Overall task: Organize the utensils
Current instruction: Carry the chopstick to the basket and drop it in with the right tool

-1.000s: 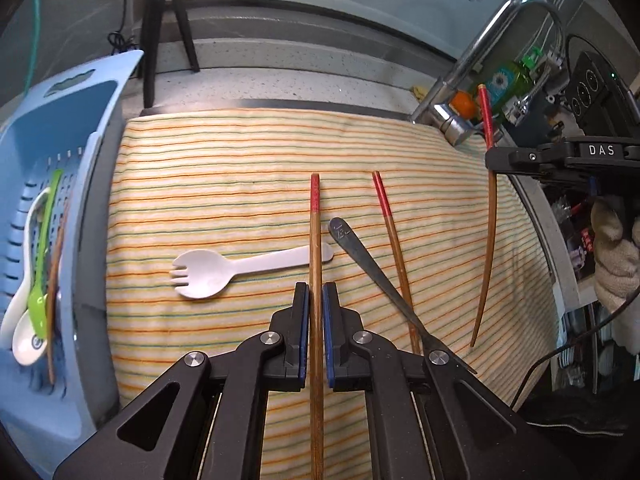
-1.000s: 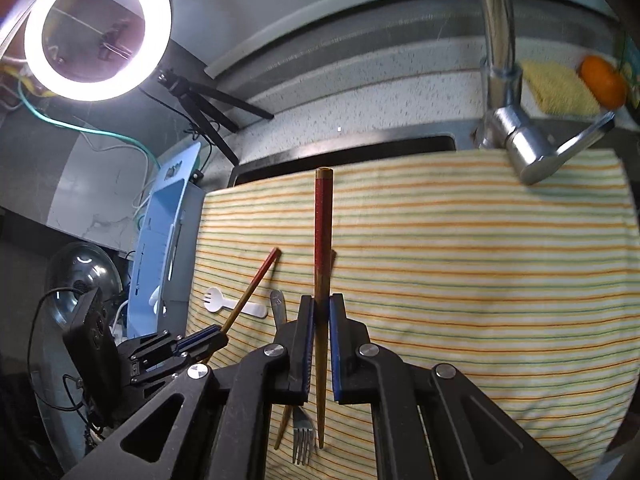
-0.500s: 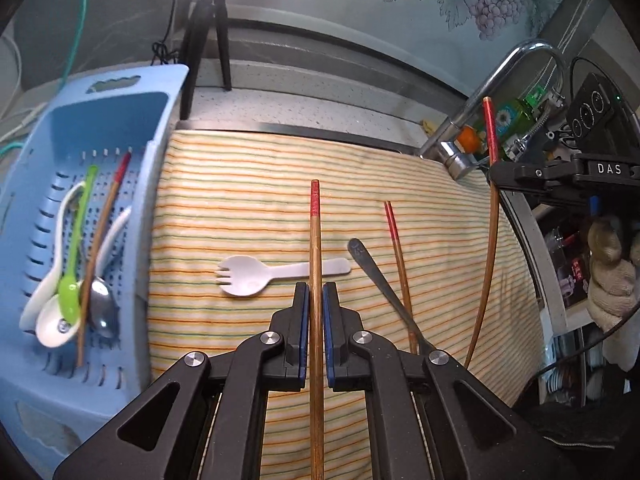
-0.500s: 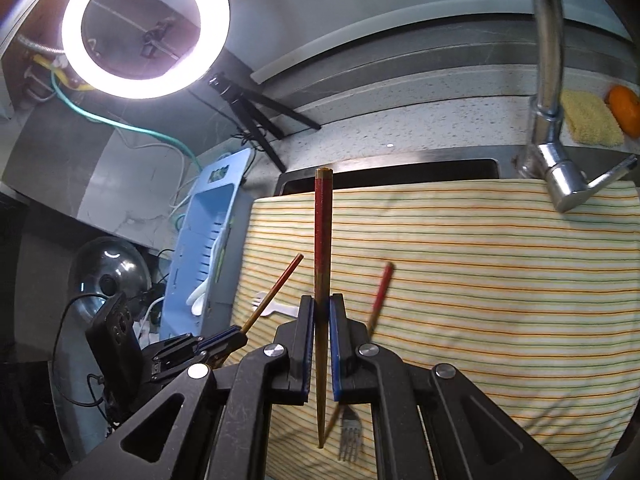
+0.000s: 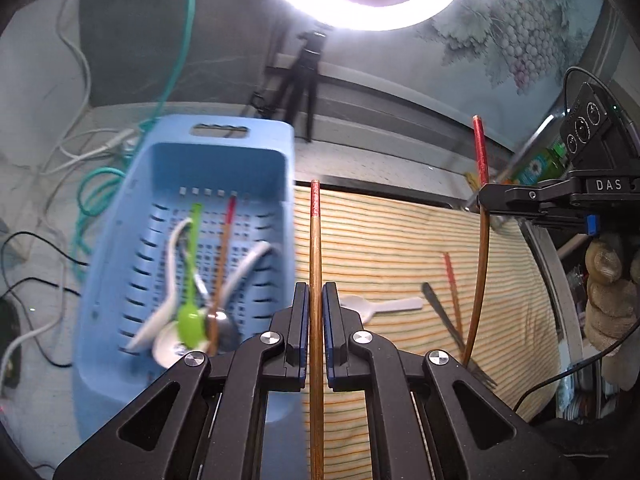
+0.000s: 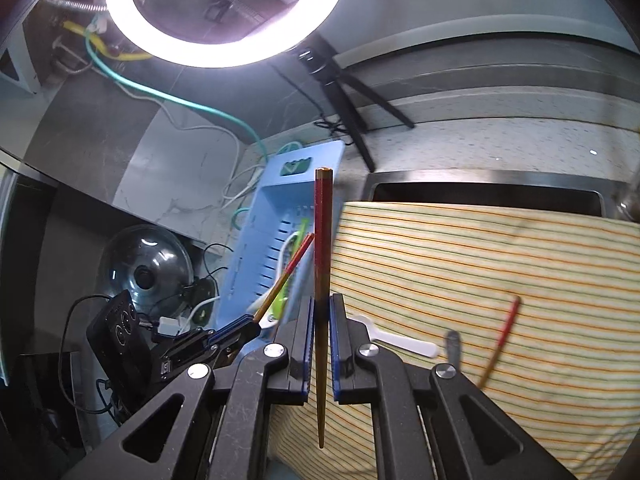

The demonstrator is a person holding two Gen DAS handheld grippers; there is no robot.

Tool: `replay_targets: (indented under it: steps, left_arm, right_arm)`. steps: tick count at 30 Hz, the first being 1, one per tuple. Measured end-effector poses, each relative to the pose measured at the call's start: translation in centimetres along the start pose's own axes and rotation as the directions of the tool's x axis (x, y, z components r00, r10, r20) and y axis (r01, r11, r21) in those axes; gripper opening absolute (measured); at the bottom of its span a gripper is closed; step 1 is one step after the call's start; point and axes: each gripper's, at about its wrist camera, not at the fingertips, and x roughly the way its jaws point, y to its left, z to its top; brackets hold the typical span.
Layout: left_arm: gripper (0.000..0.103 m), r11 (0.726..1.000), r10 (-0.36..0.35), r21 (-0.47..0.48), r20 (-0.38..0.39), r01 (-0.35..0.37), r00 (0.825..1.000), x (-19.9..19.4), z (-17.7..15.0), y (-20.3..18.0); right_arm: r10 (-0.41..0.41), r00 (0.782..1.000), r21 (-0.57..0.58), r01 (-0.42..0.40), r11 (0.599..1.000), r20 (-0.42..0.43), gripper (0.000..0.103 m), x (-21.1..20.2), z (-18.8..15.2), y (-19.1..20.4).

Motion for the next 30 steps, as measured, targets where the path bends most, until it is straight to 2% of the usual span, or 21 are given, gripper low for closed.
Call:
replay_targets:
  steps: [9, 18, 27, 30]
  left_arm:
    - [0.005, 0.998, 0.048, -0.050, 0.007, -0.047, 0.999, 0.0, 1.2, 5.1]
    - [0.005, 0.995, 0.063, -0.082, -0.014, -0.064, 0.998, 2.2, 2.3, 7.6]
    - [0.006, 0.991, 0.086, -0.100, -0.039, -0.090, 0.996, 3.4, 2.6, 8.4]
    - [0.014, 0.990, 0.088, -0.104, -0.043, -0.092, 0.995, 3.5, 2.7, 8.5]
  right_arm:
    - [0.075, 0.997, 0.016, -0.074, 0.997, -0.021, 0.007, 5.6, 2.7, 4.5]
    - [0.027, 0.998, -0.003, -0.027, 1.000, -0.063, 0.007, 11.4, 3.9, 6.1]
    - [-0.001, 0.994, -0.027, -0.002, 1.000, -0.106, 0.009, 14.3, 4.1, 6.1]
    - [-0.022, 0.993, -0.039, 0.017, 0.999, -0.114, 0.010, 14.3, 4.2, 6.0]
